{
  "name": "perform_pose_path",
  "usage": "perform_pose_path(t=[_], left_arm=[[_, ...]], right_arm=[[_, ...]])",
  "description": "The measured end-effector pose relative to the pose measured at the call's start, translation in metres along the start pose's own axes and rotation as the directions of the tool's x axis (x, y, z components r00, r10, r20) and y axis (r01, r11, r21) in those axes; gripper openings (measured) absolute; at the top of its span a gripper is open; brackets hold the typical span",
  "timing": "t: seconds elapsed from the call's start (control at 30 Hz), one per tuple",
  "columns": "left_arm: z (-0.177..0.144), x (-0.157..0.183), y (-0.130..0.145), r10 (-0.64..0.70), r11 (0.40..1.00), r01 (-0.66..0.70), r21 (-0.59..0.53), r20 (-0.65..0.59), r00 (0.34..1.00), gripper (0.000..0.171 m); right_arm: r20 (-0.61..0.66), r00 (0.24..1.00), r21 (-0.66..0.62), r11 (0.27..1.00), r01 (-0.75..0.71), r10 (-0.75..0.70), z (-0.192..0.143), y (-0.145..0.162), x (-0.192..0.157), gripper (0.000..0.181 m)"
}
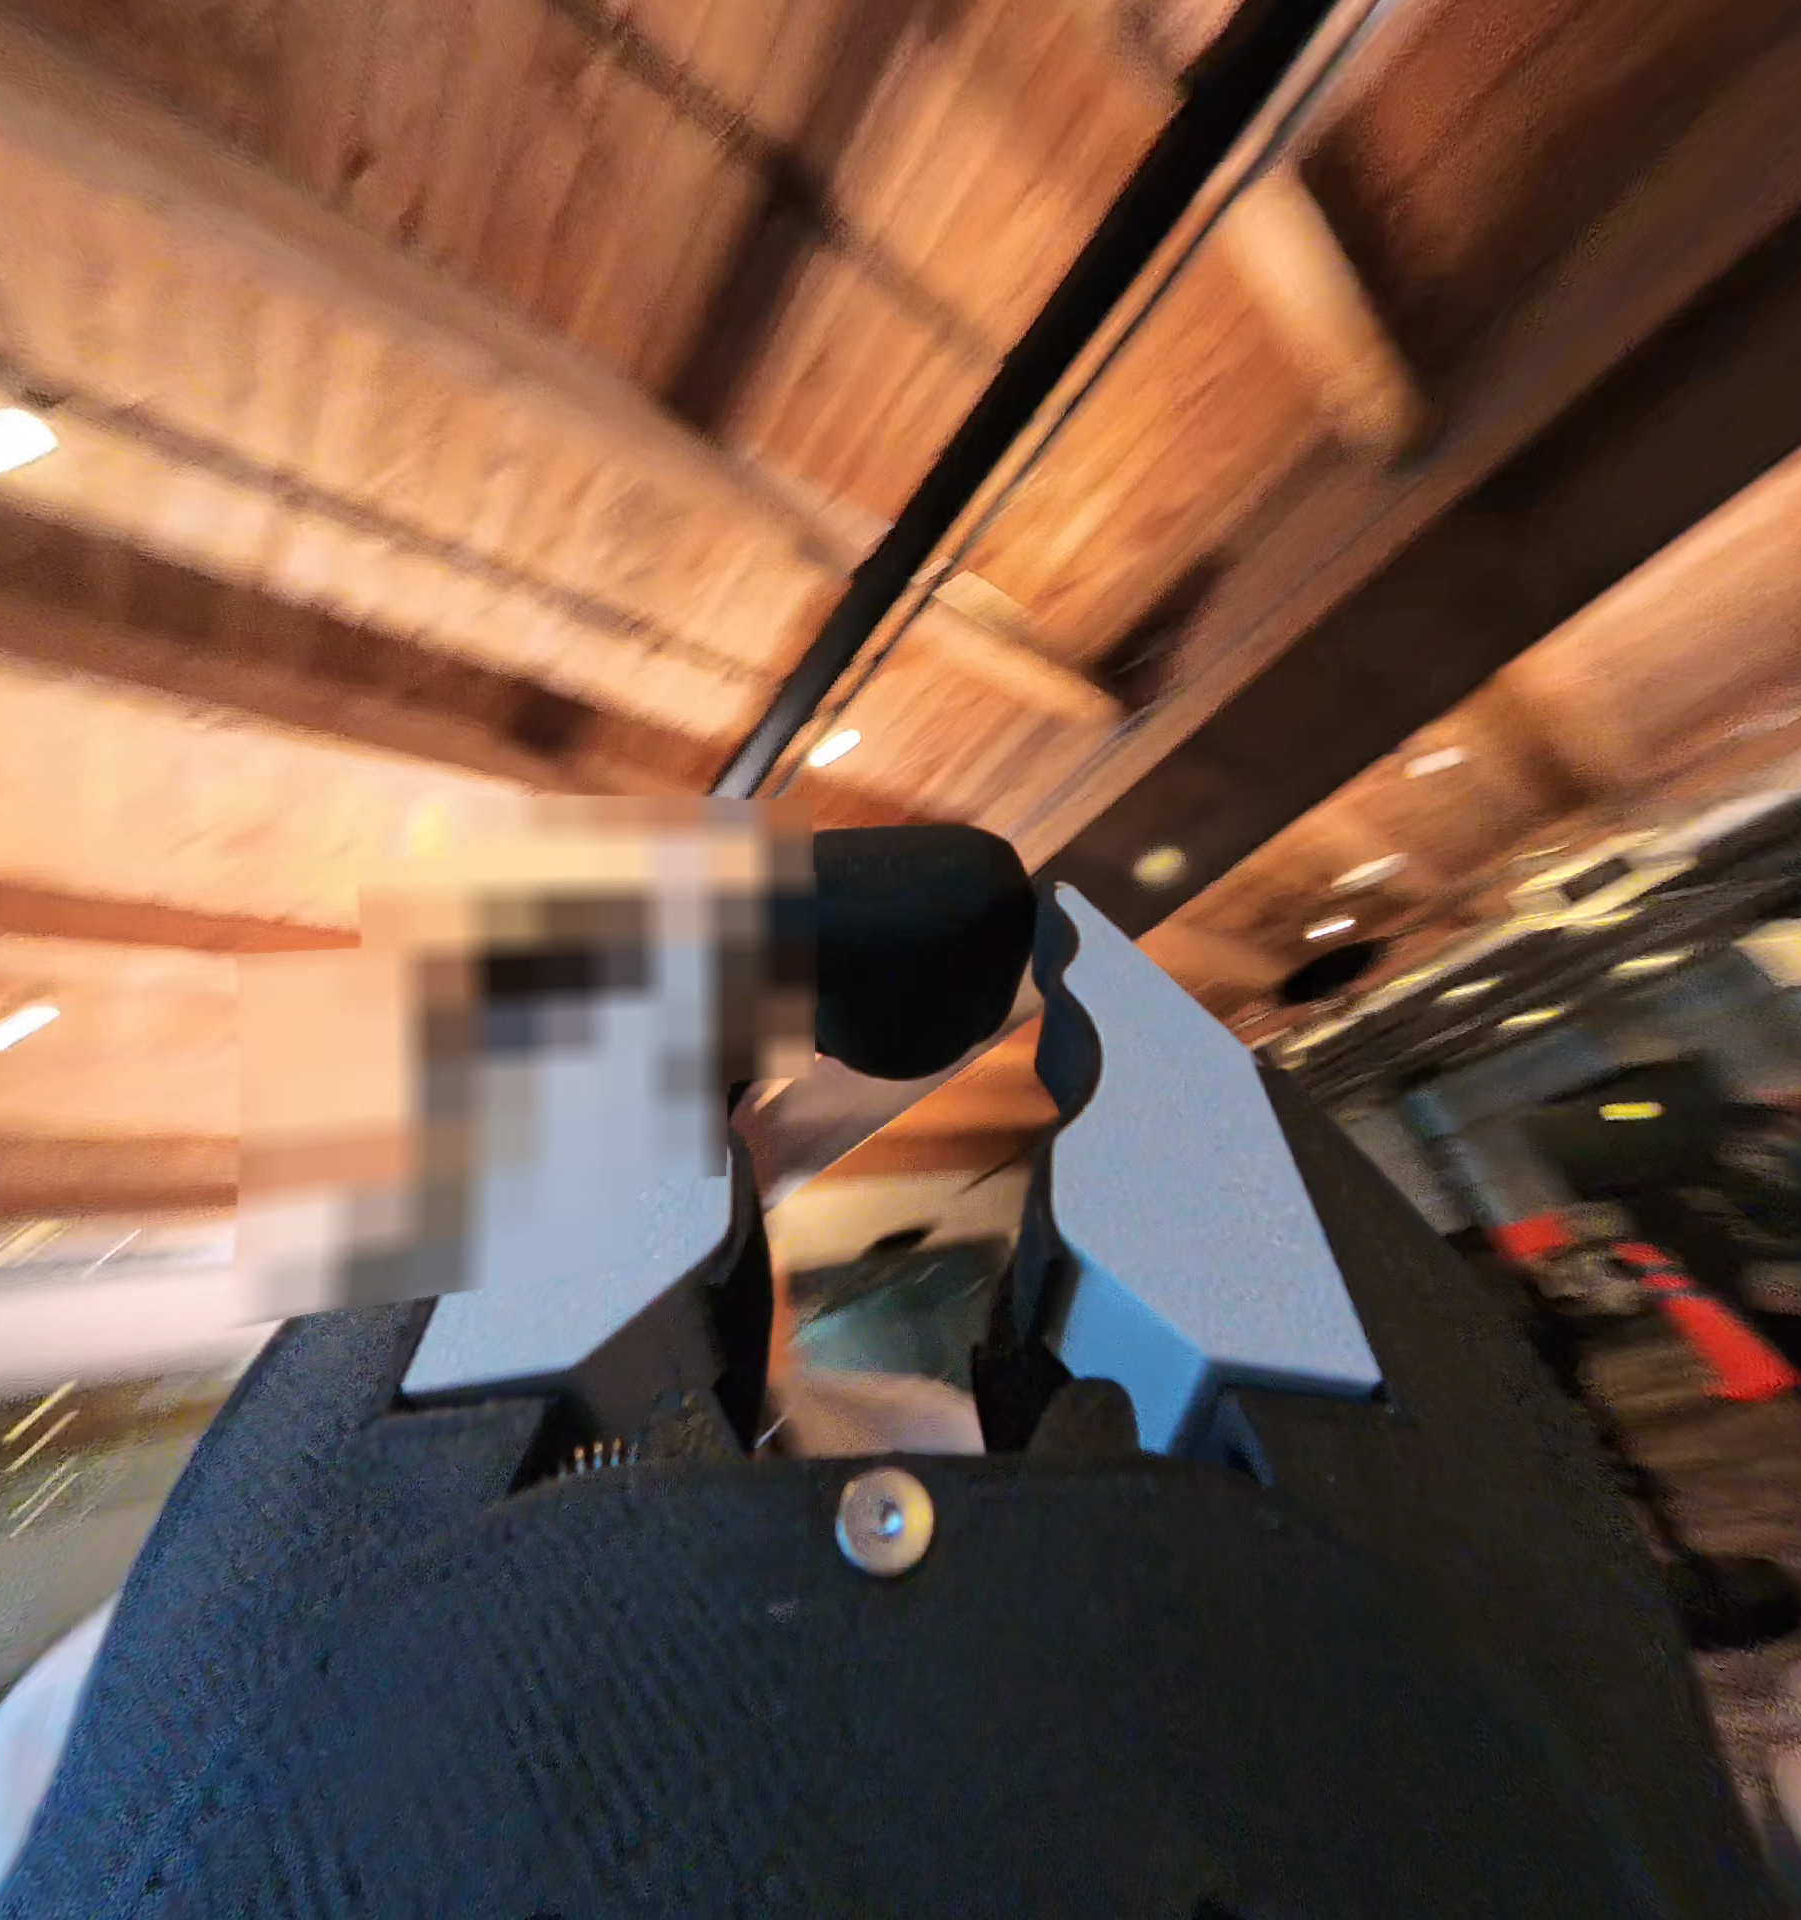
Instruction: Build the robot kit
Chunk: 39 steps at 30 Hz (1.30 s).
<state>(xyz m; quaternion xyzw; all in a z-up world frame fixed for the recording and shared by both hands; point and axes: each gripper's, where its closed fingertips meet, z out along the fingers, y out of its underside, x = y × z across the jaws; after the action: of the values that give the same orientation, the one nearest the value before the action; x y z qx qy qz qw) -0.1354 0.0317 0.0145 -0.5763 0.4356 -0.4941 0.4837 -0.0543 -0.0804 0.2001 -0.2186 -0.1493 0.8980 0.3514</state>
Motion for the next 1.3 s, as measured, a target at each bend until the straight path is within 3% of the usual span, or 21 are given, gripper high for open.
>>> perform_pose_path(t=[0.07,0.17,0.27,0.37,0.53,0.63,0.8,1.03,1.1,1.17,1.3], left_arm=[[-0.022,0.002,-0.052,0.209,0.970,-0.232,0.067,0.246,0.946,0.066],[-0.037,0.020,-0.109,0.499,0.836,-0.548,-0.019,0.440,0.747,0.077],[-0.020,0.018,-0.122,0.707,0.685,-0.687,-0.240,0.444,0.550,0.087],[-0.003,0.007,-0.119,0.821,0.551,-0.742,-0.381,0.406,0.401,0.073],[0.015,0.000,-0.109,0.841,0.526,-0.742,-0.416,0.383,0.381,0.071],[0.017,0.002,-0.105,0.819,0.561,-0.738,-0.376,0.380,0.429,0.058],[0.017,0.003,-0.106,0.762,0.638,-0.699,-0.322,0.393,0.515,0.055],[0.015,0.005,-0.106,0.774,0.628,-0.695,-0.351,0.372,0.512,0.052],[0.012,0.003,-0.106,0.774,0.631,-0.680,-0.374,0.361,0.521,0.051],[0.002,-0.001,-0.111,0.786,0.617,-0.674,-0.406,0.352,0.508,0.050],[-0.047,-0.028,-0.138,0.824,0.562,-0.613,-0.555,0.311,0.473,0.051]], right_arm=[[-0.261,0.965,0.141,0.990,0.016,0.022,-0.023,-0.034,0.046,0.052],[-0.441,0.889,0.248,0.969,-0.009,0.121,-0.052,-0.053,0.096,0.052],[-0.462,0.865,0.297,0.953,-0.056,0.195,-0.056,-0.052,0.125,0.052],[-0.421,0.869,0.349,0.931,-0.109,0.260,-0.054,-0.049,0.142,0.052],[-0.404,0.859,0.349,0.921,-0.172,0.314,-0.051,-0.032,0.161,0.052],[-0.409,0.854,0.341,0.922,-0.184,0.321,-0.050,-0.025,0.165,0.052],[-0.384,0.858,0.339,0.916,-0.212,0.341,-0.050,-0.022,0.164,0.051],[-0.371,0.877,0.305,0.932,-0.195,0.305,-0.046,-0.021,0.161,0.053],[-0.428,0.876,0.266,0.957,-0.114,0.223,-0.047,-0.022,0.162,0.053],[-0.508,0.855,0.194,0.981,-0.008,0.107,-0.050,-0.025,0.164,0.075],[-0.593,0.798,-0.007,0.991,0.132,-0.111,-0.068,-0.021,0.150,0.074]])
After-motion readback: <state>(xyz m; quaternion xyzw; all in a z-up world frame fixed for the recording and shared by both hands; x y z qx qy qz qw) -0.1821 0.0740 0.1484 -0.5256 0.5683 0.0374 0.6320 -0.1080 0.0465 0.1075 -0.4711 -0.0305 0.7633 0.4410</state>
